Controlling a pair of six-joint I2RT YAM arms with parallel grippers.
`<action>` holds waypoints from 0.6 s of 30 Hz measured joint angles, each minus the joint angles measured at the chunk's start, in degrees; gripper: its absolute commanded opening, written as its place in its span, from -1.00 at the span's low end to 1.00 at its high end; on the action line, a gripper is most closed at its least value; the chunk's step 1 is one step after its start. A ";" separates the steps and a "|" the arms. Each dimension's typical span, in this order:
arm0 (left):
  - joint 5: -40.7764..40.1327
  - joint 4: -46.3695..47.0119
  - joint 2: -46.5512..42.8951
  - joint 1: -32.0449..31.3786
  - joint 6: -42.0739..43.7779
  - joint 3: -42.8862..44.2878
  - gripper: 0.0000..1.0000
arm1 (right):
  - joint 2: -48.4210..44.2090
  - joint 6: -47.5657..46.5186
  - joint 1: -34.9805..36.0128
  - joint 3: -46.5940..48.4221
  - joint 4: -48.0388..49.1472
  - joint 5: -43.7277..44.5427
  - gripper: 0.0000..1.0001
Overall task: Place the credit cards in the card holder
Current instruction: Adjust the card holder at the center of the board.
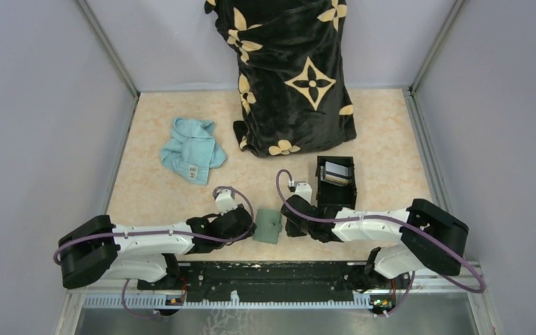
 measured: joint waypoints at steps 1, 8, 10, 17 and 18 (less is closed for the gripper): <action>-0.02 0.02 0.02 -0.09 -0.04 0.00 -0.19 | 0.59 0.28 0.20 0.09 0.68 0.04 -0.90; -0.09 0.55 0.35 -0.63 -0.52 0.02 -0.19 | 4.48 0.59 0.74 2.64 2.89 -0.09 -0.93; -0.15 0.59 0.37 -0.74 -0.76 0.02 -0.19 | 6.14 0.52 0.81 4.15 3.17 -0.11 -0.93; -1.09 0.46 0.42 -0.87 -1.97 0.02 -0.19 | 10.34 -0.55 1.14 8.33 2.71 0.90 -0.96; -1.22 0.39 0.42 -0.87 -2.29 0.02 -0.19 | 10.60 -0.61 1.14 8.66 2.45 1.05 -0.96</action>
